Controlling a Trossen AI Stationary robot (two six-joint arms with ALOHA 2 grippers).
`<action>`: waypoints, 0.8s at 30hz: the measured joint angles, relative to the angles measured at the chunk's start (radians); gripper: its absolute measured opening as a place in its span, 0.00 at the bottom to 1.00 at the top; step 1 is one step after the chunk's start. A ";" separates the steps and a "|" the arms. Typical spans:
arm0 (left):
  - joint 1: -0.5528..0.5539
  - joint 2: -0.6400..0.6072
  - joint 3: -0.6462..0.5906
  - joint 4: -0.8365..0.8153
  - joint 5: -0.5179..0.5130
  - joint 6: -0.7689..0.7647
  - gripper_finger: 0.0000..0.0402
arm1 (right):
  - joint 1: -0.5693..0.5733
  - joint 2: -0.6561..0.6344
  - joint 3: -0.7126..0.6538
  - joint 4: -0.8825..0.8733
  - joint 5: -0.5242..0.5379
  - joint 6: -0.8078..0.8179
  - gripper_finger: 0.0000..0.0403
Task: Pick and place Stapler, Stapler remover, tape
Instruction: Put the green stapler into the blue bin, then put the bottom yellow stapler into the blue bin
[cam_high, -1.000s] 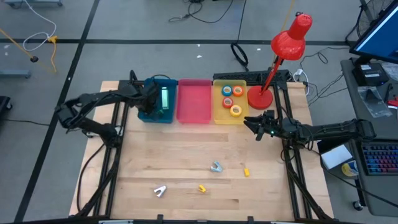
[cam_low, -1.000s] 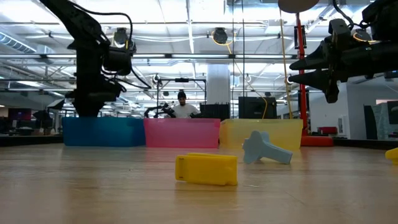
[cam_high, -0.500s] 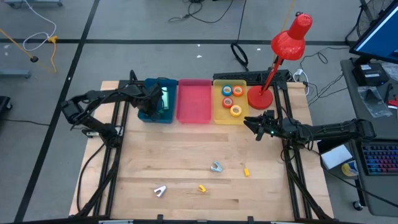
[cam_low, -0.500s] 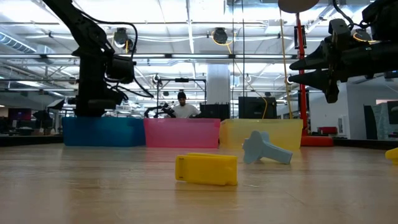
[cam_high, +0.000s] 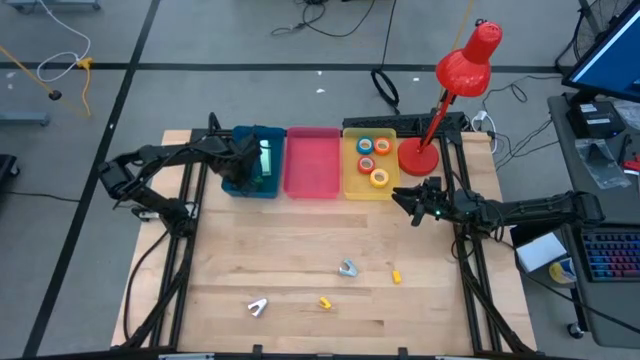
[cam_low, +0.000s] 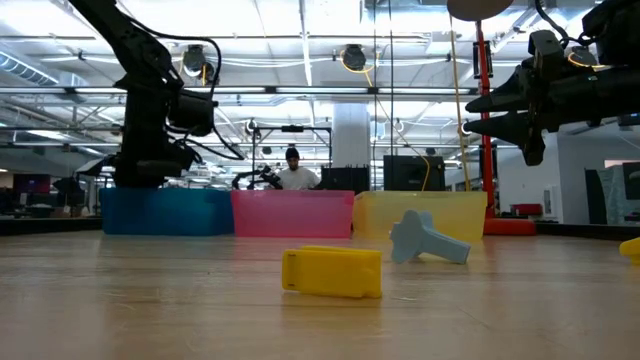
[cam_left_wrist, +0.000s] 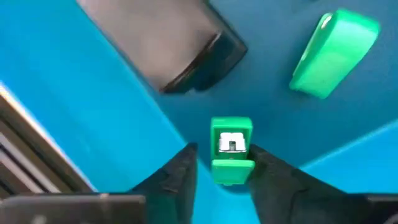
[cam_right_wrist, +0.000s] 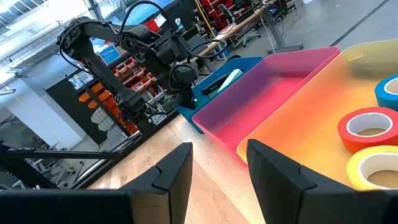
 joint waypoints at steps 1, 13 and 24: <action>0.000 0.000 0.000 -0.011 0.000 -0.009 0.36 | 0.000 0.000 0.000 0.000 0.000 0.000 0.36; 0.000 -0.054 0.095 -0.119 0.013 -0.056 0.55 | 0.000 0.000 0.000 0.000 0.000 0.002 0.36; -0.097 -0.214 0.291 -0.135 0.093 -0.204 0.56 | 0.000 0.000 0.000 0.009 -0.002 0.035 0.36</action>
